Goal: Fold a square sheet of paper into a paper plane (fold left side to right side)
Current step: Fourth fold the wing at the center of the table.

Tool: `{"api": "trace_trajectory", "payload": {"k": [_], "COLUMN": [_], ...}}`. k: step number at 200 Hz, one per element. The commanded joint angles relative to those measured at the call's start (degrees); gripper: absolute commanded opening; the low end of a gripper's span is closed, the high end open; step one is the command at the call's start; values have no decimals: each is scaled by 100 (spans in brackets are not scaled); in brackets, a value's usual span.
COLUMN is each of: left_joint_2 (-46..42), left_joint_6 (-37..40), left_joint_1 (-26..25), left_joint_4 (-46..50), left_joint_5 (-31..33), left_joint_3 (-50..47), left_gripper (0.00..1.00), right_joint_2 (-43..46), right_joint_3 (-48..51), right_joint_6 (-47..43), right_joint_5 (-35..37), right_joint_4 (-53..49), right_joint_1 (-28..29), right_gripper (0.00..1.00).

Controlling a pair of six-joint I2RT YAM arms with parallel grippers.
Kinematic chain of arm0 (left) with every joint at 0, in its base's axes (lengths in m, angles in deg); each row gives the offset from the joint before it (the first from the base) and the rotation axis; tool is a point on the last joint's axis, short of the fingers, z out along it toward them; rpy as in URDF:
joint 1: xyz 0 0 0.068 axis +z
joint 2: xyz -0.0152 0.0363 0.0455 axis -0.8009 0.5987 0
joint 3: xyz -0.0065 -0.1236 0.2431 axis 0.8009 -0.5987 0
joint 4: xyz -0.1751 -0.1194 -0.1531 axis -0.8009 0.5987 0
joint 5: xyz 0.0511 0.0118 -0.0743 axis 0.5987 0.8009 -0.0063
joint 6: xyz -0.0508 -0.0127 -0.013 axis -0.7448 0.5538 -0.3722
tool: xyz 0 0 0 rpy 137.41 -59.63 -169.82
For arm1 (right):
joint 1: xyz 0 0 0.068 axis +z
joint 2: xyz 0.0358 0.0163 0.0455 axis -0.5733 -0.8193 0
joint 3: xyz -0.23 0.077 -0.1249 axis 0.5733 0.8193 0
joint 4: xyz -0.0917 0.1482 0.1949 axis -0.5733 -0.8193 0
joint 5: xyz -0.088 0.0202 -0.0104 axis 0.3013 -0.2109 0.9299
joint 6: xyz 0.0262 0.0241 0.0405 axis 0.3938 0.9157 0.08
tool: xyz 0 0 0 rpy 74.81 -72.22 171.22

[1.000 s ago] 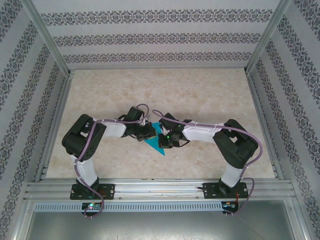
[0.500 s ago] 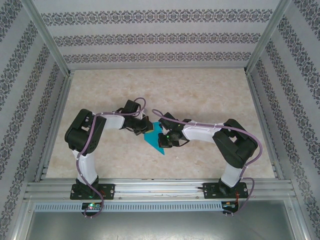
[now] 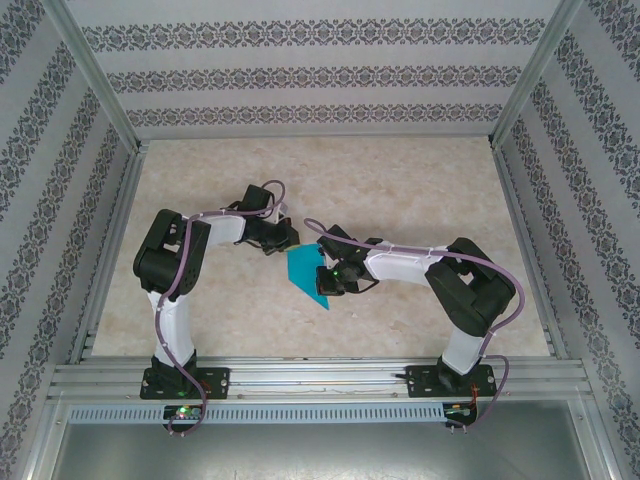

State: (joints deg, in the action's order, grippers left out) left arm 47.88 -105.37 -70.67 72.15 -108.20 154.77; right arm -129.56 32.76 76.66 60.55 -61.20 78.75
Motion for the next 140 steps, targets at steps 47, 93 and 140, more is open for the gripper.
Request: {"api": "trace_trajectory", "payload": {"k": [47,93,140], "left_joint_2": [-46,-1099,-1572], "left_joint_6": [490,481,11], "left_joint_1": [444,330,-326], "left_joint_4": [466,346,-418], "left_joint_5": [585,337,-295], "left_joint_3": [495,-58,-867], "left_gripper": [4,4,4], "right_joint_2": [-384,-385,-424], "right_joint_3": [374,365,339], "right_joint_6": [-38,24,41], "right_joint_5": [511,517,534], "right_joint_4": [-1178,-1138,-1138], "right_joint_1": [62,62,62], "right_gripper": [0,0,0]}}
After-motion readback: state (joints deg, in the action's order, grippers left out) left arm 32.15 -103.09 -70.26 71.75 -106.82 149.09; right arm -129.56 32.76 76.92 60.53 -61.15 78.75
